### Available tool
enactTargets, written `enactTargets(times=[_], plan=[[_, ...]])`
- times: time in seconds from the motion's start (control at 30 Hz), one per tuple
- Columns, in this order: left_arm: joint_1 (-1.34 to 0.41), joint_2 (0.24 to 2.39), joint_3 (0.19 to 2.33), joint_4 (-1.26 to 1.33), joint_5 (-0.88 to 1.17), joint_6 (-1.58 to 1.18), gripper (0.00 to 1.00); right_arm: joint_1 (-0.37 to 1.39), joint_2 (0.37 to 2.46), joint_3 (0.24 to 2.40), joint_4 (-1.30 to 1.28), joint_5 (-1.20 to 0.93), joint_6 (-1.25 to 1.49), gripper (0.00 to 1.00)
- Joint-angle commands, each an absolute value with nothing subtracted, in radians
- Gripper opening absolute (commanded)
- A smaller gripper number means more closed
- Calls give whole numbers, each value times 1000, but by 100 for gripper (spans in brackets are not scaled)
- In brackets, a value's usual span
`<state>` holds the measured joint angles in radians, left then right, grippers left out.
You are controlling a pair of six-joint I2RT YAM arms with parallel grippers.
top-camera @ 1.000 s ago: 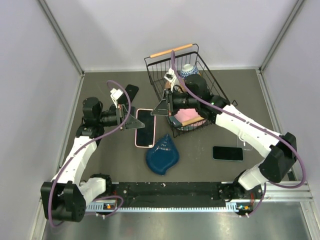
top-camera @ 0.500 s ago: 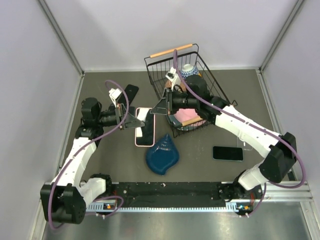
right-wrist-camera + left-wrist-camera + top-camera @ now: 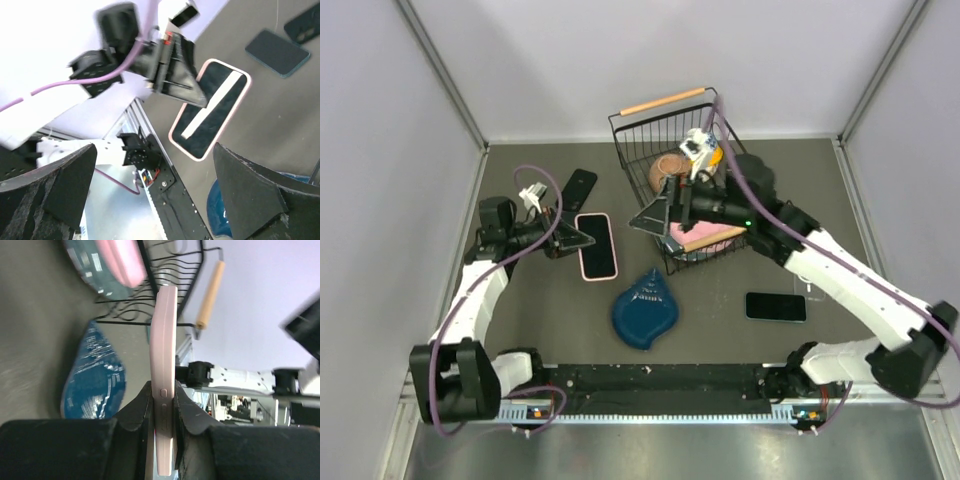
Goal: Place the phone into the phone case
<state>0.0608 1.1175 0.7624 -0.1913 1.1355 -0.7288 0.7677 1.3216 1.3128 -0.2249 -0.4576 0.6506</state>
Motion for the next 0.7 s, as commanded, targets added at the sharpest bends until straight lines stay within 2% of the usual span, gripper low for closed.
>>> enactTargets(times=[0.0, 0.1, 0.23, 0.67], plan=[[109, 1196, 868, -392, 1037, -574, 0, 761, 1164, 1312, -224, -407, 604, 99], [138, 1294, 911, -474, 997, -517, 0, 759, 1103, 1299, -250, -391, 588, 99], [144, 1400, 954, -572, 812, -440, 0, 759, 1040, 1273, -261, -385, 565, 99], [158, 1612, 890, -557, 693, -439, 0, 742, 982, 1229, -322, -350, 509, 99]])
